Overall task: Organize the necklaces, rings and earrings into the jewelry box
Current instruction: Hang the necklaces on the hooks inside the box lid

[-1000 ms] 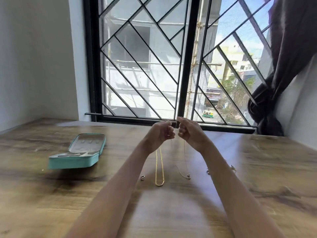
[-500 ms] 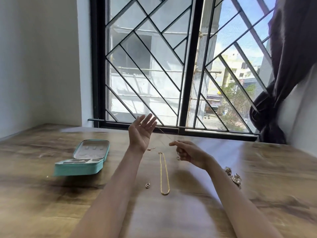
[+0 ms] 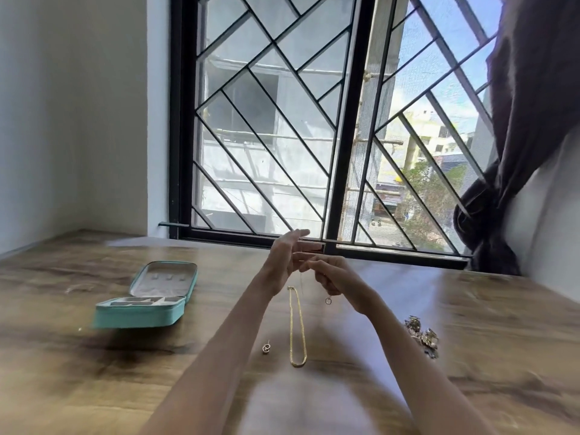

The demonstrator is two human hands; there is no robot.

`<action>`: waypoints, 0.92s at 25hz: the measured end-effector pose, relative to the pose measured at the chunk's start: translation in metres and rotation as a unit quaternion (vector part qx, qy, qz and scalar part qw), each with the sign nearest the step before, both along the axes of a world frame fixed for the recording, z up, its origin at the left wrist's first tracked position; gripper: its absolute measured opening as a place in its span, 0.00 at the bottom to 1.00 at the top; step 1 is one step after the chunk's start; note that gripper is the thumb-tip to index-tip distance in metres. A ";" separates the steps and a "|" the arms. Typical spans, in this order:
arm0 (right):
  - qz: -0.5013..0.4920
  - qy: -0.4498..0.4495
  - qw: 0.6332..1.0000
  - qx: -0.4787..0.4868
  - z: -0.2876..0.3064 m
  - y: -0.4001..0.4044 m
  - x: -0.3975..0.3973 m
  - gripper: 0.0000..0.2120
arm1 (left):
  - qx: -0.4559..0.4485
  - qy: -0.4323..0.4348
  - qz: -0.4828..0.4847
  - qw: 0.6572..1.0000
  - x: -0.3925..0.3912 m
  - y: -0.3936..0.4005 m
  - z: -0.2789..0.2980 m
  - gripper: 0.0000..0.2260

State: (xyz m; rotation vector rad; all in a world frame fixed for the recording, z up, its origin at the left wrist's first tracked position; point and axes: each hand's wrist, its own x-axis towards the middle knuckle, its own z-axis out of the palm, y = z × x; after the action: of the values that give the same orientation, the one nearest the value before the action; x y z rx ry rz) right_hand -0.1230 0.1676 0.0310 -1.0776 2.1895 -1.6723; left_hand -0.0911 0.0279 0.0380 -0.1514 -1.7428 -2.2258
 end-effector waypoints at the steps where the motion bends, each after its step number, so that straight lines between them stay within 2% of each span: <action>1: -0.010 0.017 1.000 -0.002 0.002 0.000 0.001 0.10 | -0.025 -0.020 -0.006 0.999 0.000 0.004 -0.001 0.17; 6: -0.065 0.124 0.990 0.012 0.007 0.000 -0.003 0.10 | -0.066 -0.074 -0.046 0.994 0.001 0.015 -0.003 0.20; 9: -0.091 0.146 0.985 0.007 0.006 0.001 -0.007 0.09 | -0.099 -0.095 -0.026 0.990 0.002 0.017 -0.005 0.22; 13: -0.101 0.079 0.990 -0.065 0.002 0.008 -0.011 0.10 | -0.086 -0.109 -0.019 0.990 0.002 0.015 -0.004 0.23; 18: -0.101 0.009 0.988 -0.118 -0.005 0.013 -0.016 0.11 | -0.126 -0.124 -0.048 0.983 0.004 0.012 -0.006 0.29; 23: -0.060 -0.064 0.989 -0.116 -0.015 0.019 -0.021 0.07 | -0.080 -0.071 -0.120 0.987 0.005 0.008 -0.002 0.31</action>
State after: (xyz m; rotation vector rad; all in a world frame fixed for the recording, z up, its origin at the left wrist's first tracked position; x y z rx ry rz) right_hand -0.1439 0.1867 0.0163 -0.8748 2.0568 -2.0288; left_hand -0.0864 0.0358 0.0357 -0.2568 -2.0791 -2.3088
